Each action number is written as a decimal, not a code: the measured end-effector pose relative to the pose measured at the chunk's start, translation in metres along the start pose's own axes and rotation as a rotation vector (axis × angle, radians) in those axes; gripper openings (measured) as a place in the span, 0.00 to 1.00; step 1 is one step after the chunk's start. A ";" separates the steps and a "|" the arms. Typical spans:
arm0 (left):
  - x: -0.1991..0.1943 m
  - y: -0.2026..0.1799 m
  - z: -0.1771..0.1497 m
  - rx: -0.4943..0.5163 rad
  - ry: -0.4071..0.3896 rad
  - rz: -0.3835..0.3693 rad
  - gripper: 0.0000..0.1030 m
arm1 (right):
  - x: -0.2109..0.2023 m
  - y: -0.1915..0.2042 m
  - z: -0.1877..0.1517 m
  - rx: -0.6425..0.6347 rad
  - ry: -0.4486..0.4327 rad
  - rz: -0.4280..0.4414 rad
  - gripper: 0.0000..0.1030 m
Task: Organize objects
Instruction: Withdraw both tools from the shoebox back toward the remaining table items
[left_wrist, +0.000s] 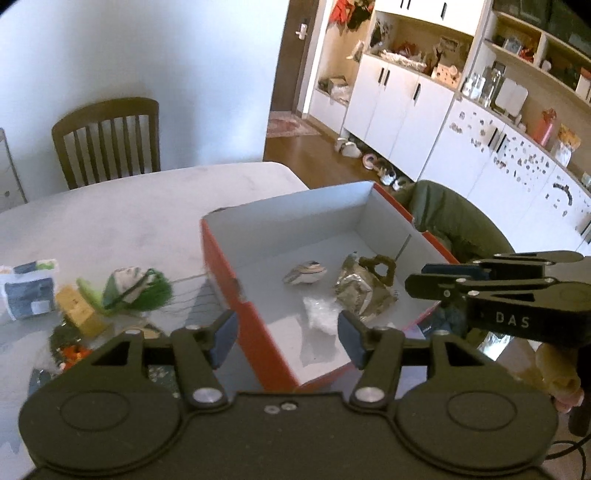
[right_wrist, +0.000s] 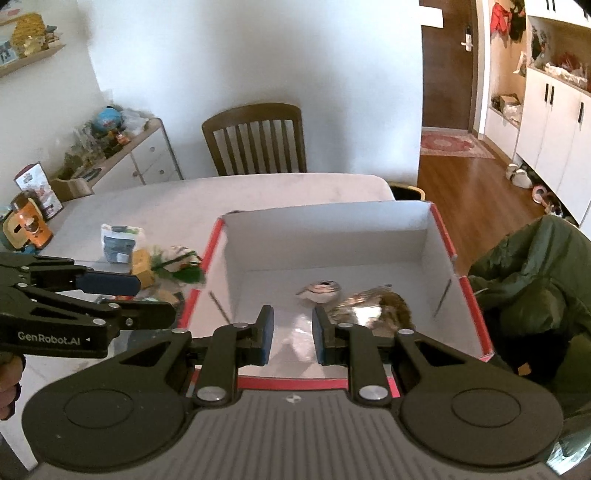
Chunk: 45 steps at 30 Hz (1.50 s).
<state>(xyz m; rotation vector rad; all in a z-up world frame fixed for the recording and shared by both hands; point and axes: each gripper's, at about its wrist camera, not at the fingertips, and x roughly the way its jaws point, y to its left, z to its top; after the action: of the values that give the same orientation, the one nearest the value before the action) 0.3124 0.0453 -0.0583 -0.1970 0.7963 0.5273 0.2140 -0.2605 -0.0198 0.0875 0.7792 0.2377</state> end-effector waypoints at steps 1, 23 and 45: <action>-0.004 0.005 -0.003 -0.005 -0.005 -0.001 0.58 | -0.001 0.005 0.000 -0.001 -0.003 0.001 0.21; -0.072 0.110 -0.056 -0.054 -0.087 0.072 0.75 | 0.000 0.114 -0.014 -0.008 -0.018 0.047 0.63; -0.060 0.180 -0.075 -0.027 -0.156 0.087 0.99 | 0.047 0.174 -0.010 -0.002 0.005 0.073 0.80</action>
<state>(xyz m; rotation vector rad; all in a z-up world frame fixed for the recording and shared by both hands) 0.1368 0.1496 -0.0617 -0.1449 0.6482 0.6286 0.2082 -0.0808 -0.0303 0.1137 0.7817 0.3086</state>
